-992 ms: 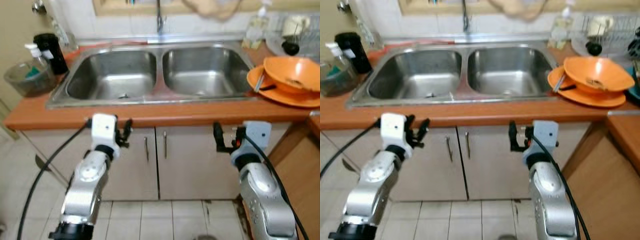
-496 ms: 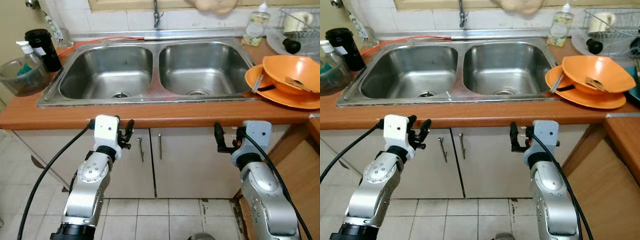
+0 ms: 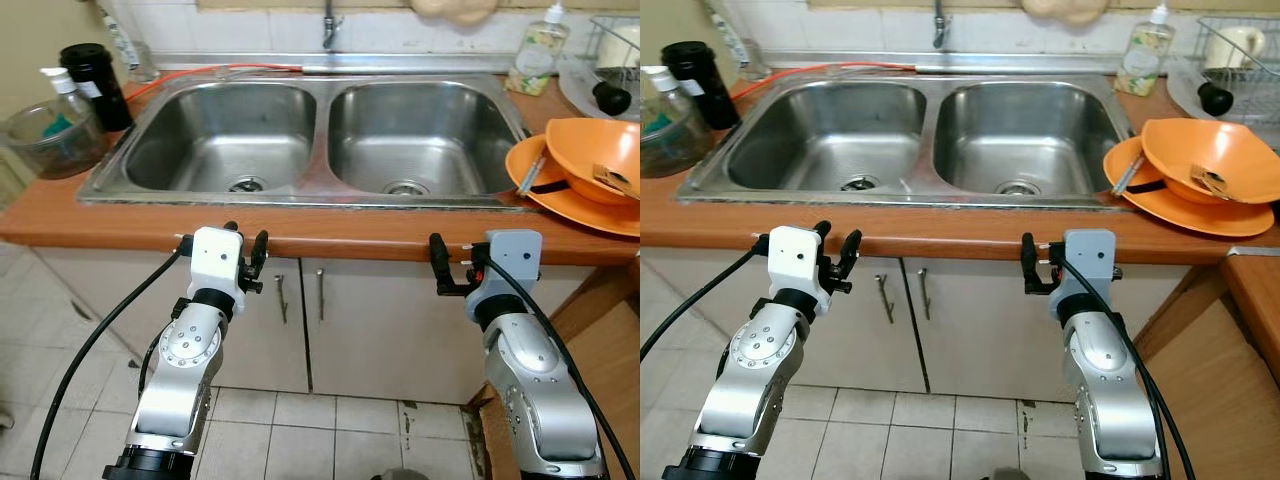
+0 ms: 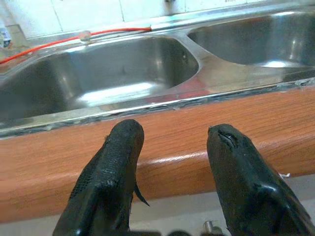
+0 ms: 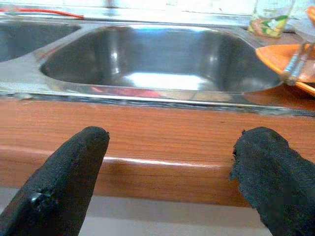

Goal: Kitchen organization

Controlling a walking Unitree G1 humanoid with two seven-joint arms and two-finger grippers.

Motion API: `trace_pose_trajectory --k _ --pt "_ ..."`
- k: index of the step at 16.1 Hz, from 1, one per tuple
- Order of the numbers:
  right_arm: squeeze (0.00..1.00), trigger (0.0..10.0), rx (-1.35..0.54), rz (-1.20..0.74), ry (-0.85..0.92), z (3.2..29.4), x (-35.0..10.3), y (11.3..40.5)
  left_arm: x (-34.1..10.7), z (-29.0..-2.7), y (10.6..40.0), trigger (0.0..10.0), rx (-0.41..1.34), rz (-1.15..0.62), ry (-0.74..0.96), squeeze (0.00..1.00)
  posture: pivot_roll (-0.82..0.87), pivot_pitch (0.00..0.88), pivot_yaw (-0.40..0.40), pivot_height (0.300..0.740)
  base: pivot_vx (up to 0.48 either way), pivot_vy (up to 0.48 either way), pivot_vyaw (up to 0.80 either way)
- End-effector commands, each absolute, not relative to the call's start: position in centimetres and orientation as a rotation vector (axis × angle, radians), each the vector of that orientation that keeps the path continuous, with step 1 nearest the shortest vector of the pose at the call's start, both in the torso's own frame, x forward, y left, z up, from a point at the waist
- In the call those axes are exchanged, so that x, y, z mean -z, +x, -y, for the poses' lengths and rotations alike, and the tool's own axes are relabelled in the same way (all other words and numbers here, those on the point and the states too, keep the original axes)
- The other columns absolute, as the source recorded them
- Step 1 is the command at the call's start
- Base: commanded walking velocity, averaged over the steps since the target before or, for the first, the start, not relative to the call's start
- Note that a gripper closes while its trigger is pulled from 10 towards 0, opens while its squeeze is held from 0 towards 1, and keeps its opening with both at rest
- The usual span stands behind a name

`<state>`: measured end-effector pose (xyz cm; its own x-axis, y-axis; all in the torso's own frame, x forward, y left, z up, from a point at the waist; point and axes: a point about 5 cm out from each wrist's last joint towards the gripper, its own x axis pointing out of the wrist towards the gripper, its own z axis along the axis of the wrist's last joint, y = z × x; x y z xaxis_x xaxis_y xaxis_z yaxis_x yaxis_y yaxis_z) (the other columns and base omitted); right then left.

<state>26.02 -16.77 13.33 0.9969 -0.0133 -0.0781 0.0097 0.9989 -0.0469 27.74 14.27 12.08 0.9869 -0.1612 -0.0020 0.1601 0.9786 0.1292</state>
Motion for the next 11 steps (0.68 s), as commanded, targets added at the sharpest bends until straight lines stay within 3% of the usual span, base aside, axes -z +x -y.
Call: trace_pose_trajectory --k 1,7,11 --pt "0.00 10.0 0.013 -0.059 -0.052 16.7 -13.8 26.0 -12.4 -14.3 27.7 10.0 0.166 0.029 0.143 0.00 -0.18 0.000 0.030 0.740 0.000 0.000 0.00" --pt "0.00 10.0 -0.024 0.014 -0.050 16.1 -14.9 25.9 -13.2 -14.5 28.1 10.0 0.164 0.058 0.119 0.00 -0.17 0.000 0.038 0.740 0.000 0.000 0.00" --pt "0.00 10.0 -0.020 -0.020 -0.065 16.4 -14.5 25.5 -12.9 -14.6 27.9 10.0 0.153 0.051 0.097 0.00 -0.18 0.000 0.039 0.740 0.000 0.000 -0.80"
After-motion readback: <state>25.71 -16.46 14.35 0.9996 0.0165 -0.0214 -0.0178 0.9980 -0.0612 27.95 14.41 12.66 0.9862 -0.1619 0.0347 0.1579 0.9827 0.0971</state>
